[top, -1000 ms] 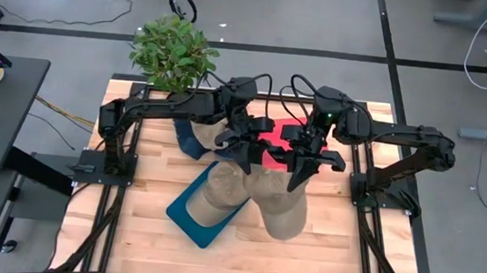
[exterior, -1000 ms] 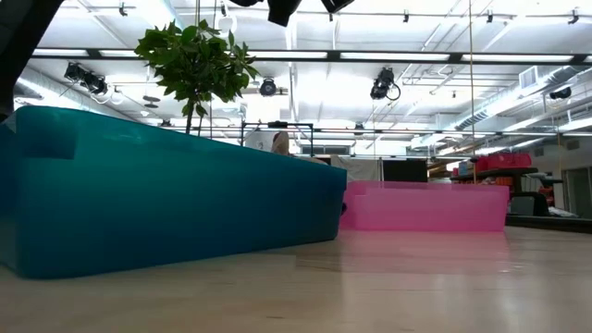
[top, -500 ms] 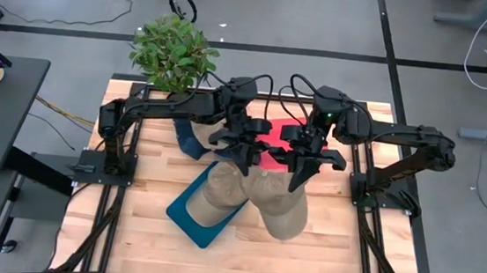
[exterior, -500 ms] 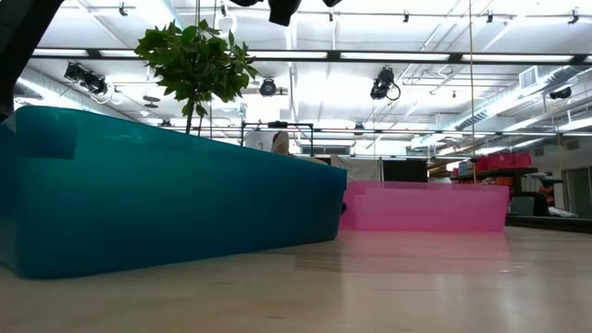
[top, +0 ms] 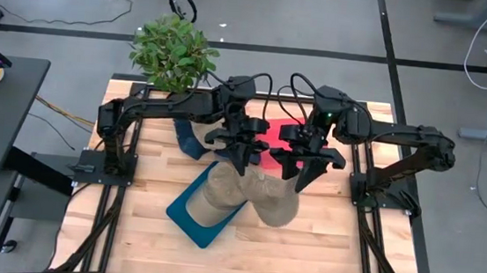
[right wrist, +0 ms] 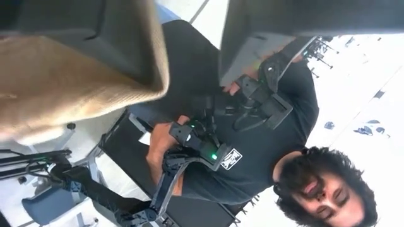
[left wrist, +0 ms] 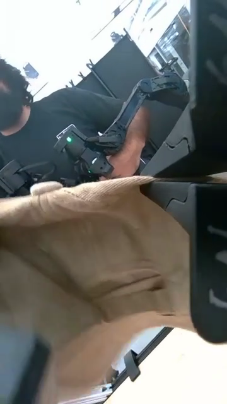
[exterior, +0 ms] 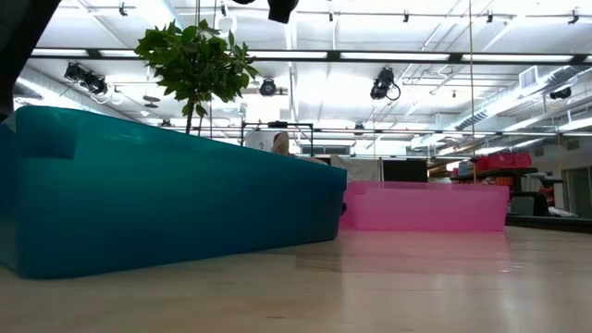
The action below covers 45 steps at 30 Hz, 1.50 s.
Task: Pick & Place hat
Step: Put the left brown cap into the blue bin
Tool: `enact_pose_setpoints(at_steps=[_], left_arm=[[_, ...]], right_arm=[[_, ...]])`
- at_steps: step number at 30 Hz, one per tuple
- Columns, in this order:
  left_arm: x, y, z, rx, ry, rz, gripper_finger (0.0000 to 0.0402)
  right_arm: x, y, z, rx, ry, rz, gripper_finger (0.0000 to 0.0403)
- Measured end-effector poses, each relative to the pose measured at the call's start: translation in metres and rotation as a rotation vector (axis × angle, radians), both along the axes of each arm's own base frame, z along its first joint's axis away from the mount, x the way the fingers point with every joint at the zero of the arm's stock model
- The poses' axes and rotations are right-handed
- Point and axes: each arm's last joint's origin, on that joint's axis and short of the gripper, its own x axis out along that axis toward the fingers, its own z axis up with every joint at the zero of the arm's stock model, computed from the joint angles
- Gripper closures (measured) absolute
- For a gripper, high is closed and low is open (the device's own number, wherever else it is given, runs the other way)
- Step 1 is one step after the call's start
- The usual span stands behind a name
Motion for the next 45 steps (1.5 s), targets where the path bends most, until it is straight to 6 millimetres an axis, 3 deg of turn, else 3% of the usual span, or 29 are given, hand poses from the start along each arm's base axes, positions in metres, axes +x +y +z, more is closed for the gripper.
enact_pose_setpoints(at_steps=[5,10,20,29,38,45], left_arm=[[-0.009,-0.002,0.013,0.006,-0.028,0.001,0.04],[-0.02,-0.003,0.026,0.008,-0.038,0.005,0.04],[-0.035,-0.01,0.042,0.015,-0.069,-0.007,0.04],[-0.034,-0.024,0.043,0.016,-0.081,-0.044,0.0401],[-0.035,-0.03,0.042,0.043,-0.233,-0.086,0.0401],[-0.037,-0.031,0.025,0.047,-0.252,-0.087,0.0401]], right_arm=[[-0.004,-0.007,0.005,-0.005,-0.036,-0.02,0.0137],[-0.013,-0.016,0.012,-0.011,-0.072,-0.058,0.0113],[-0.032,-0.04,0.025,-0.023,-0.124,-0.164,0.0115],[-0.038,-0.077,0.026,-0.091,-0.223,-0.46,0.012],[-0.064,-0.115,0.01,-0.14,-0.072,-0.618,0.0136],[-0.09,-0.123,-0.005,-0.192,0.065,-0.706,0.0151]])
